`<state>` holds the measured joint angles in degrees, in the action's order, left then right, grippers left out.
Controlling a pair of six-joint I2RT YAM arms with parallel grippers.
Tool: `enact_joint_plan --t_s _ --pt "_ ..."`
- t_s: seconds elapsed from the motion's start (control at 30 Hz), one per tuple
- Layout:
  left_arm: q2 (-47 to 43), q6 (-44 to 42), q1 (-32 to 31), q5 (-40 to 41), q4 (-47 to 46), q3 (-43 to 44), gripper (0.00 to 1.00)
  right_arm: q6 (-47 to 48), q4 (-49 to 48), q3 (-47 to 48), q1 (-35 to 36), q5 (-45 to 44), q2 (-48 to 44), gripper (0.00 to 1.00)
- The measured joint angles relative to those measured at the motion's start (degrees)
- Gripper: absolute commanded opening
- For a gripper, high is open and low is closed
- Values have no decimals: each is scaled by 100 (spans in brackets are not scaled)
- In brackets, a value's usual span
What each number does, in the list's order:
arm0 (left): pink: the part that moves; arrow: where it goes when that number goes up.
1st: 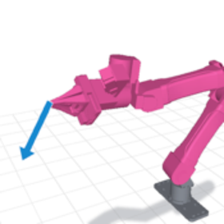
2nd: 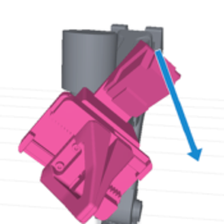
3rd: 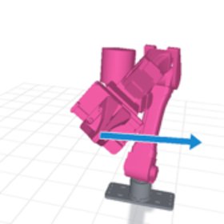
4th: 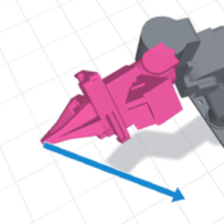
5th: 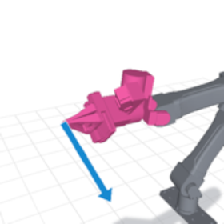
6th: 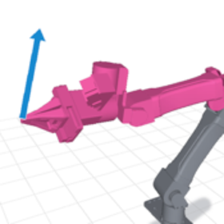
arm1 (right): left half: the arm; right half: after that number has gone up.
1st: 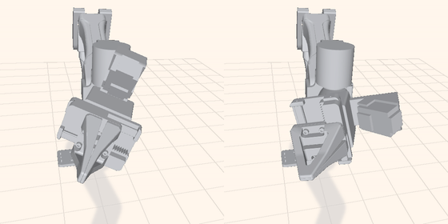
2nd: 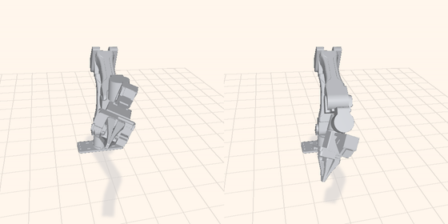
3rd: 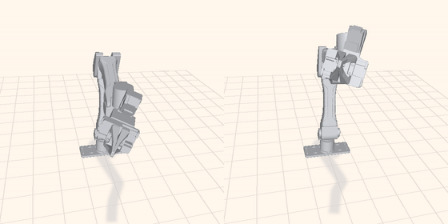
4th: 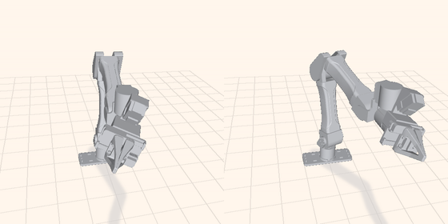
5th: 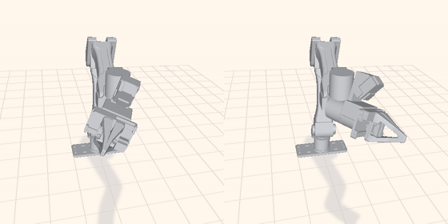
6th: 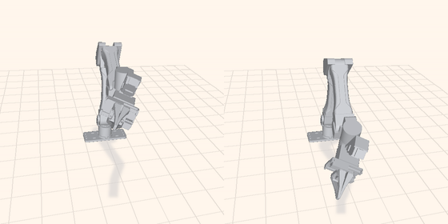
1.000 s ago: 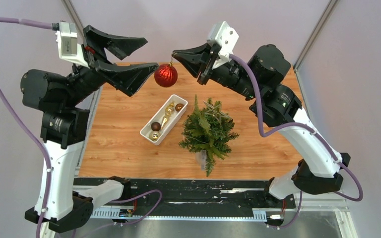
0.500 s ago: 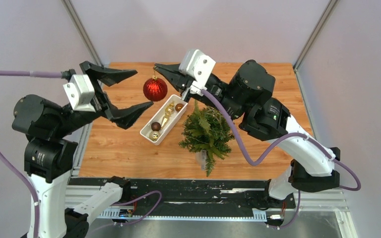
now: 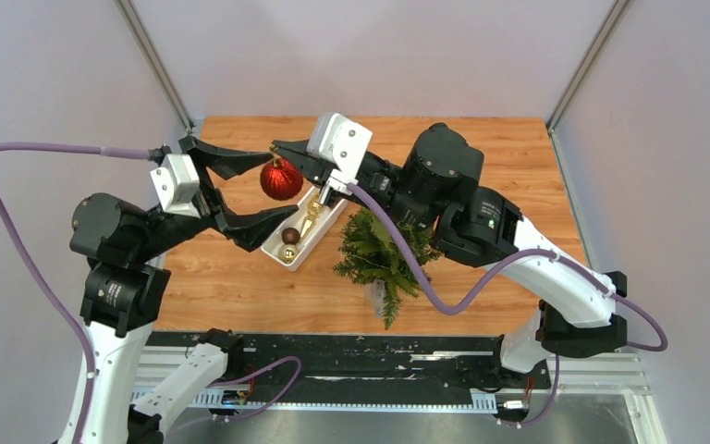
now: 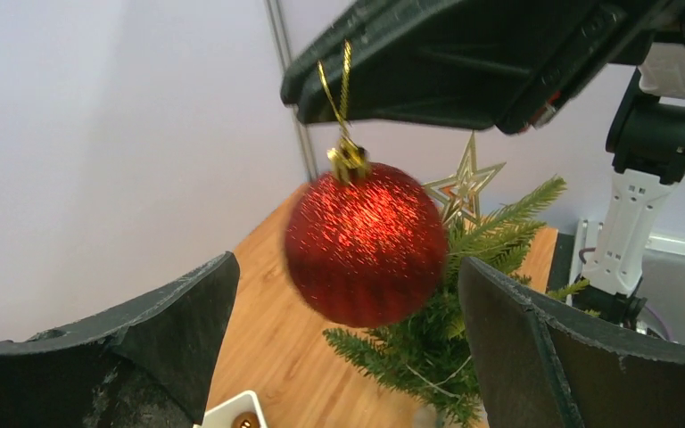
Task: Decorate the small christmas tree
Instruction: Adjust the decoration item.
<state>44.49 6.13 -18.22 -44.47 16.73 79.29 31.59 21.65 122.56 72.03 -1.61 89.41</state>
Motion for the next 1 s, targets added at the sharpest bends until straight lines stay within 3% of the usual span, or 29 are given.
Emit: enact_joint_plan --t_s 0.33,0.43,0.57,0.83,0.9,1.0 --pt "-15 555 0 -79 -748 -400 100 -7 -66 -275 55 267 -7 0" --pt "-17 619 0 -168 -896 -479 89 -20 -125 -275 55 289 -7 0" --pt "-20 732 0 -284 -1064 -634 81 -22 -168 -275 55 319 -7 0" --pt "-15 955 0 -341 -1333 -664 91 -17 -225 -380 55 315 -44 0" --pt "-13 1014 0 -348 -1355 -664 87 -17 -232 -426 55 313 -52 0" --pt "-13 1060 0 -352 -1375 -664 72 -17 -232 -466 55 315 -61 0"
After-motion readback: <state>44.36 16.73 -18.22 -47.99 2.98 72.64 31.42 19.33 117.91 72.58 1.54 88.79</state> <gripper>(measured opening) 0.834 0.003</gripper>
